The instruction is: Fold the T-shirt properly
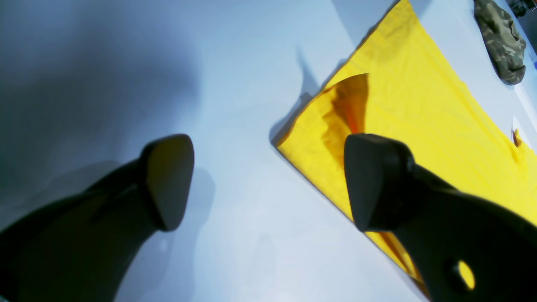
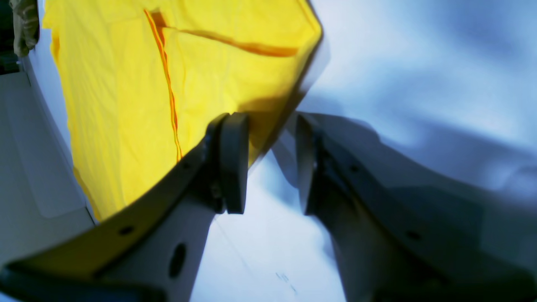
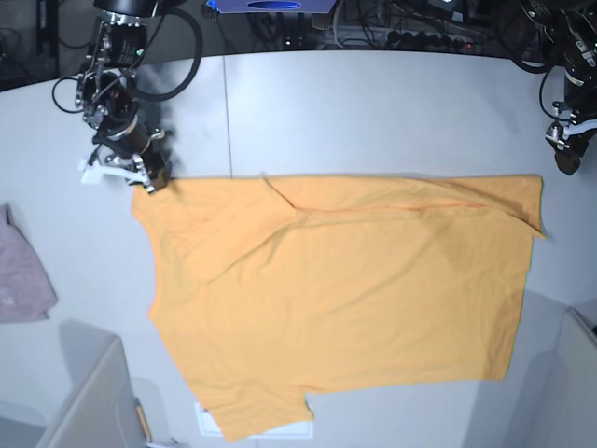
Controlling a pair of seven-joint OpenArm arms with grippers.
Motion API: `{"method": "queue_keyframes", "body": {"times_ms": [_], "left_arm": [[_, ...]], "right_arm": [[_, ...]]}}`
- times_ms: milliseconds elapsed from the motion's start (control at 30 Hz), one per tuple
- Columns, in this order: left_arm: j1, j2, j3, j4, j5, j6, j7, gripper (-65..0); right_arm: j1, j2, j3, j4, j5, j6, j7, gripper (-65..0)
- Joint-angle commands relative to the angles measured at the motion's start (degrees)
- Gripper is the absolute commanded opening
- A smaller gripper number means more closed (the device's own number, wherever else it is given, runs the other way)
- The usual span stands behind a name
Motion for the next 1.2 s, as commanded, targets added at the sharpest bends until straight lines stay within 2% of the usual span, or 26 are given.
{"method": "queue_keyframes", "body": {"times_ms": [0, 200, 600, 833, 967, 1167], "left_arm": [[0.2, -0.9, -0.3, 1.0, -0.8, -0.6, -1.3, -10.9], [0.2, -0.9, -0.3, 1.0, -0.8, -0.6, -1.3, -10.9], [-1.6, -1.2, 3.4, -9.4, -0.7, -0.6, -1.6, -10.9], [-8.3, -1.2, 3.4, -14.2, 8.7, -0.7, -1.4, -11.0], [-12.6, -2.3, 3.8, -17.8, 9.0, -0.7, -1.3, -11.2], [-15.9, -4.2, 10.2, -20.3, 9.0, -0.7, -1.4, -11.2]], "right_arm": [[0.6, 0.3, 0.2, 0.3, -0.5, -0.4, -0.3, -46.2], [1.6, 0.3, 0.2, -0.1, -0.5, -0.4, -0.3, -31.5], [3.9, 0.3, -0.4, -5.0, -0.5, -0.3, -0.5, -31.5], [3.4, 0.4, -0.5, -5.0, -0.5, -0.3, -0.6, -31.7], [3.4, 0.4, -0.4, -5.0, -0.5, -0.3, -0.6, -31.7], [3.4, 0.4, 0.0, -5.0, -0.5, -0.3, -0.7, -31.7]]}}
